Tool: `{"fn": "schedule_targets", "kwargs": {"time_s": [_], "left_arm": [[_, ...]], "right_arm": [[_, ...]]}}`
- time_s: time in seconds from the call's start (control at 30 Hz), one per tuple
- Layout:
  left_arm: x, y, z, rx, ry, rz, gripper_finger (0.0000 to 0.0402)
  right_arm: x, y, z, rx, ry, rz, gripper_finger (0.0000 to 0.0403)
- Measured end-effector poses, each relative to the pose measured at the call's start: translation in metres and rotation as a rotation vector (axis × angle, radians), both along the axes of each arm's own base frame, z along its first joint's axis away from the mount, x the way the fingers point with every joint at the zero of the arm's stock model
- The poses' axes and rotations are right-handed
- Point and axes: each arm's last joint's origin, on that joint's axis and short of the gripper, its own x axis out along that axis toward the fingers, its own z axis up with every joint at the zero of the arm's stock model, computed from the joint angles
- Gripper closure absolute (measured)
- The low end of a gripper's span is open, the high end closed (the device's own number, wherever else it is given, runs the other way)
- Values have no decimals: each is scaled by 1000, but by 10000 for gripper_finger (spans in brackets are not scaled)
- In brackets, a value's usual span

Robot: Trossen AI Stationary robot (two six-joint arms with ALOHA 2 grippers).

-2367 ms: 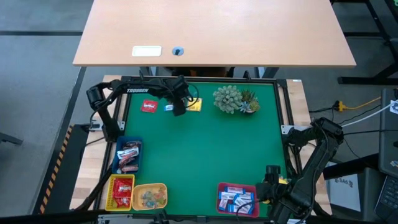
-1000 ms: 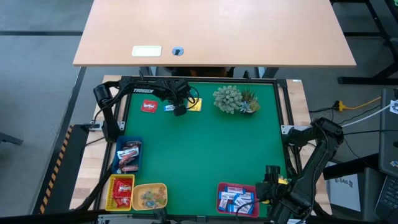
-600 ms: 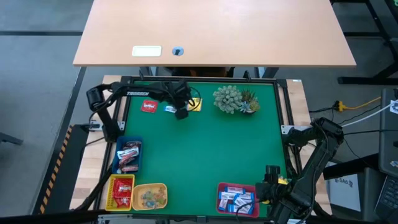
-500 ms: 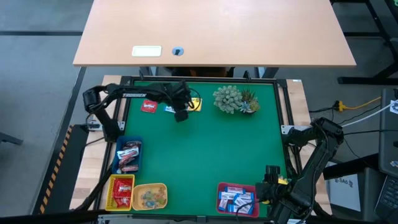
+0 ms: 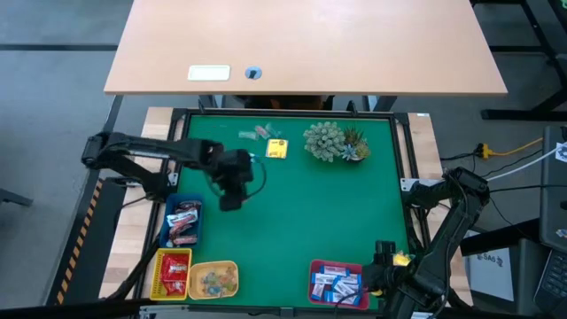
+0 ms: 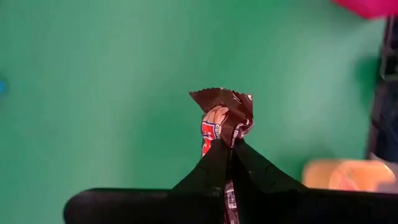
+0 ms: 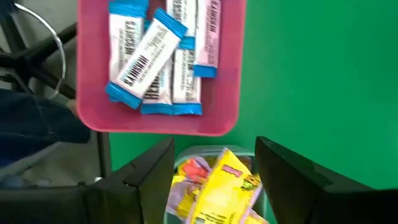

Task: Sort candy
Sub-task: Put the brown chocolate into the blue bin

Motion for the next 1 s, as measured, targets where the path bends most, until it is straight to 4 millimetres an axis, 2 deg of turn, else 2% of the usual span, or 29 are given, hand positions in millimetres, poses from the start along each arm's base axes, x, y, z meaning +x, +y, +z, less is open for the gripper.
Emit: {"fn": "schedule_targets", "kwargs": {"time_s": [0.13,0.27,0.5,0.77,1.0], "left_arm": [[-21,-28,4,-25,127,38,401],[-39,-52,0,25,286,78,401],[-65,-86,-1,76,439,90,401],[-90,-109,-1,144,537,86,401],[-99,-115,-1,214,539,131,398]], "right_arm": [[1,2,0,25,-16,0,180],[2,4,1,41,-25,0,180],[5,8,1,80,-50,0,180],[6,10,2,99,-69,-1,180],[6,9,2,91,-78,-3,180]]}}
